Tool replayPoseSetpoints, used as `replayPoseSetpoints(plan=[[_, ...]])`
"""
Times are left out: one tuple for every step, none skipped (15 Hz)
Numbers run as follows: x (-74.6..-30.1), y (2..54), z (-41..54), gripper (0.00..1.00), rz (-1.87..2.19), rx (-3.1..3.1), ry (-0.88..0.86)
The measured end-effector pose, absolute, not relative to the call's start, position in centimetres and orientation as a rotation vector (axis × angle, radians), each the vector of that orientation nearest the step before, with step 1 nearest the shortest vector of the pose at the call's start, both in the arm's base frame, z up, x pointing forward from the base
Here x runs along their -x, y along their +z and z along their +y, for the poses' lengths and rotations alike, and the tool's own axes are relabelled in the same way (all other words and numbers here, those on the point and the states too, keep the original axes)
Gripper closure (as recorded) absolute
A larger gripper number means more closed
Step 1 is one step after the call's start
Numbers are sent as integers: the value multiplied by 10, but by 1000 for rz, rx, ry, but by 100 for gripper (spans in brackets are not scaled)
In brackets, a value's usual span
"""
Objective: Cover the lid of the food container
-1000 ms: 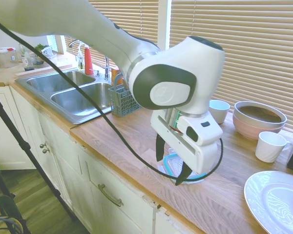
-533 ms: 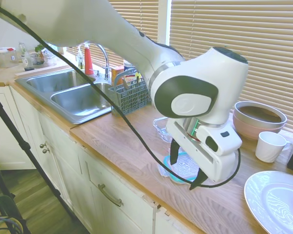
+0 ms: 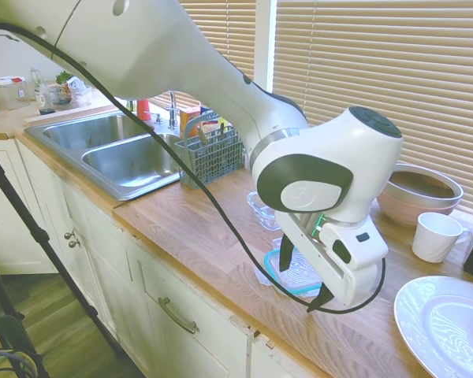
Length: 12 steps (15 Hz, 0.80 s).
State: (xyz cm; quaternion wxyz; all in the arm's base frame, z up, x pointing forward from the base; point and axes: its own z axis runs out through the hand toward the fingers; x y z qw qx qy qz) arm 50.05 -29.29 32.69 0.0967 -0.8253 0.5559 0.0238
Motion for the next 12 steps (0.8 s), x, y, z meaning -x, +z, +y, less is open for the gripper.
replayPoseSetpoints(plan=[[-502,326,-293,0,1644,2437,57],[-502,325,-294,0,1646,2431,50],[-502,324,-296,0,1650,2422,43],[-502,324,-297,0,1651,2415,36],[-504,324,-298,0,1648,2407,29],[-507,324,-299,0,1643,2405,22],[-511,324,-300,0,1637,2404,16],[-514,323,-301,0,1632,2406,10],[-517,323,-302,0,1630,2408,7],[-519,323,-302,0,1626,2411,4],[-521,323,-301,0,1621,2414,3],[-523,323,-300,0,1617,2416,3]])
